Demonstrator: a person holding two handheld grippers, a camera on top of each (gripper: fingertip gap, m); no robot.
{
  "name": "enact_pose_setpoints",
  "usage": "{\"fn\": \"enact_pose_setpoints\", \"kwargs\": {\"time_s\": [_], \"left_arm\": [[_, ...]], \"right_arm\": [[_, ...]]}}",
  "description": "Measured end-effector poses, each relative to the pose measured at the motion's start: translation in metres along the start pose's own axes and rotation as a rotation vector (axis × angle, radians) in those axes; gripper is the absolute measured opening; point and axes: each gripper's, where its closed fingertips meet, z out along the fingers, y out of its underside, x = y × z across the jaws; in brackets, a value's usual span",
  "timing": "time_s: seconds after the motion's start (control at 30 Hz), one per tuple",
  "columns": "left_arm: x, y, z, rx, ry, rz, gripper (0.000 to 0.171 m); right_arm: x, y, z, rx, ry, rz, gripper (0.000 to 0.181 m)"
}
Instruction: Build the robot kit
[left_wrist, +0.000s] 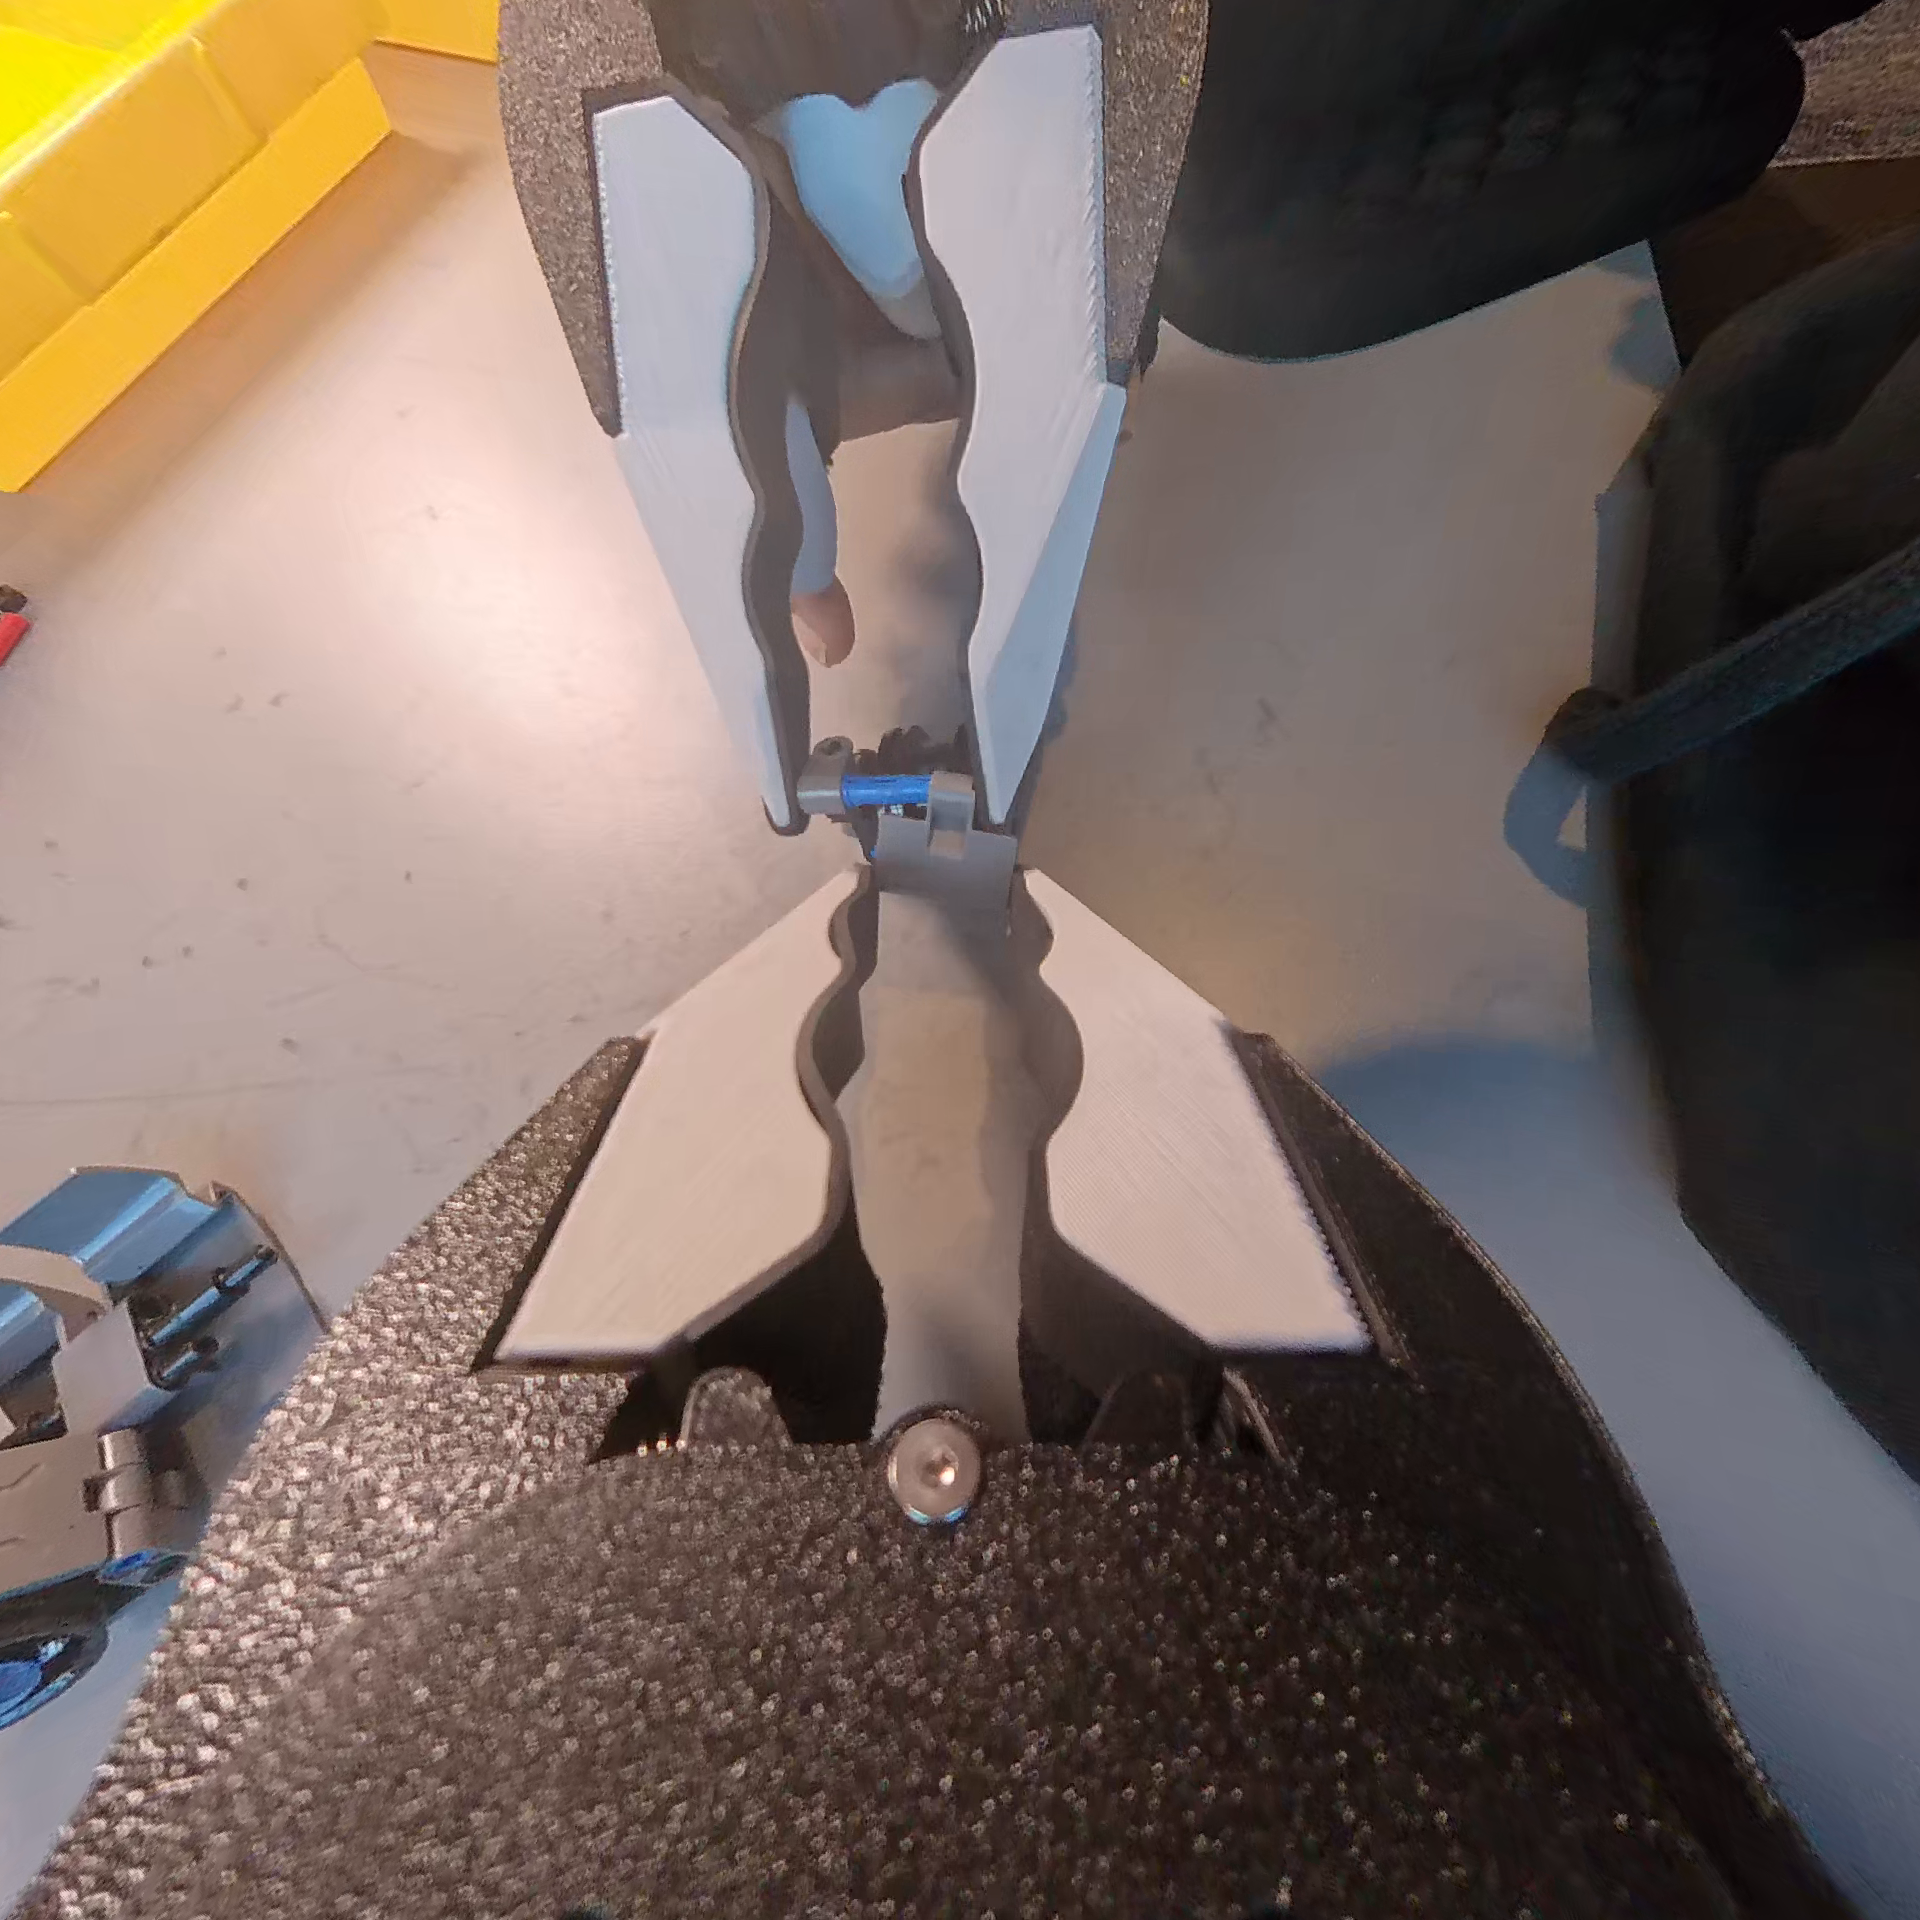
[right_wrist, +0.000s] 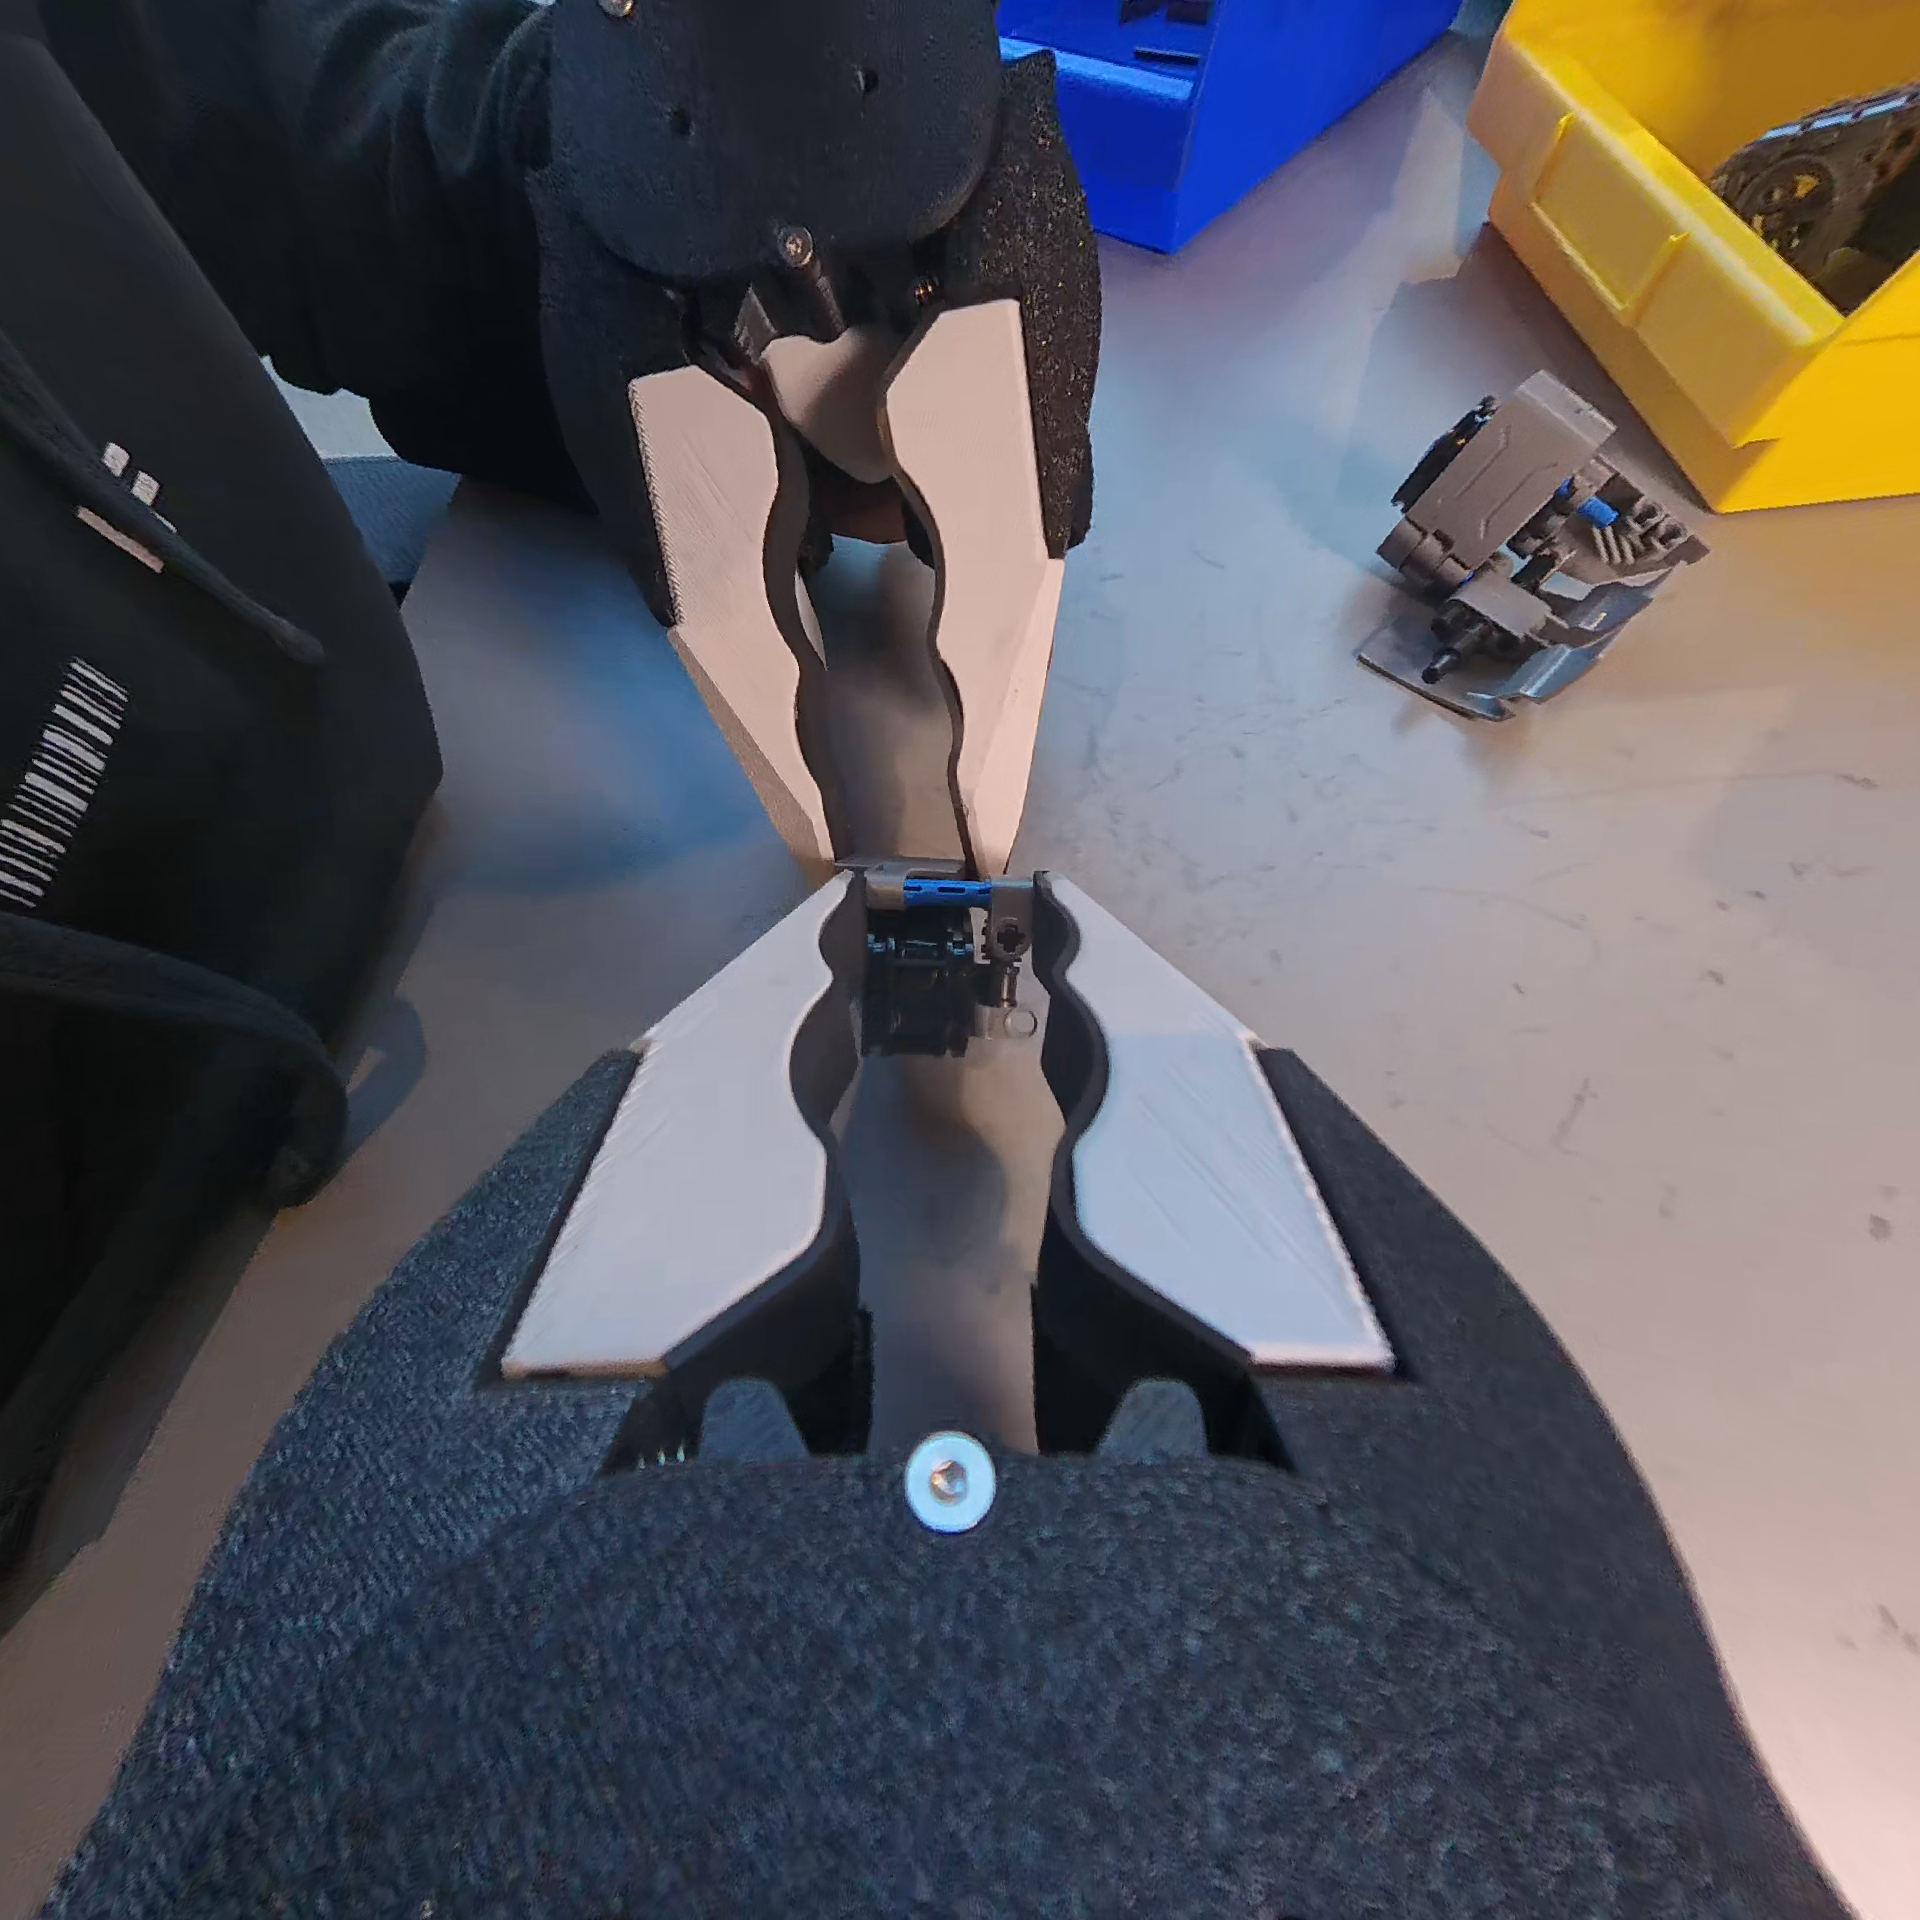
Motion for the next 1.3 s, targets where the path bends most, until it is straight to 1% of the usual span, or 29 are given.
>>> {"fn": "enact_pose_setpoints", "kwargs": {"time_s": [0.27,0.7,0.77,0.83,0.87,0.9,0.93,0.97,1.0,1.03,1.07,1.13,1.2,1.27,1.3], "left_arm": [[0.0,0.003,-0.001,0.002,0.061,-0.128,0.023],[-0.004,0.007,-0.002,0.003,0.106,-0.276,0.024],[-0.005,0.006,-0.003,0.018,0.119,-0.303,0.025],[-0.009,0.001,-0.006,0.054,0.118,-0.323,0.026],[-0.013,-0.002,-0.009,0.084,0.116,-0.347,0.015],[-0.018,-0.007,-0.013,0.132,0.124,-0.387,0.01],[-0.022,-0.011,-0.018,0.176,0.134,-0.424,0.016],[-0.026,-0.015,-0.022,0.212,0.139,-0.45,0.027],[-0.028,-0.019,-0.025,0.243,0.152,-0.468,0.027],[-0.028,-0.022,-0.027,0.27,0.165,-0.482,0.022],[-0.029,-0.024,-0.027,0.291,0.159,-0.481,0.019],[-0.035,-0.029,-0.031,0.318,0.08,-0.395,0.019],[-0.039,-0.037,-0.036,0.345,-0.03,-0.263,0.017],[-0.046,-0.041,-0.04,0.343,-0.155,-0.155,0.015],[-0.047,-0.041,-0.041,0.337,-0.191,-0.117,0.013]], "right_arm": [[0.001,0.0,0.003,-0.052,0.082,-0.112,0.028],[0.003,-0.004,0.008,-0.093,0.246,-0.382,0.027],[0.004,-0.005,0.007,-0.067,0.248,-0.374,0.028],[0.01,-0.011,0.002,0.017,0.239,-0.281,0.028],[0.018,-0.017,-0.004,0.072,0.252,-0.214,0.029],[0.025,-0.021,-0.011,0.11,0.266,-0.173,0.029],[0.029,-0.026,-0.017,0.14,0.281,-0.174,0.029],[0.028,-0.03,-0.019,0.161,0.289,-0.197,0.03],[0.028,-0.033,-0.02,0.177,0.308,-0.226,0.03],[0.028,-0.035,-0.019,0.184,0.336,-0.254,0.03],[0.027,-0.038,-0.018,0.194,0.359,-0.282,0.03],[0.029,-0.043,-0.022,0.216,0.407,-0.306,0.031],[0.032,-0.049,-0.028,0.265,0.412,-0.245,0.031],[0.038,-0.052,-0.03,0.291,0.44,-0.171,0.031],[0.038,-0.053,-0.03,0.298,0.451,-0.159,0.031]]}}
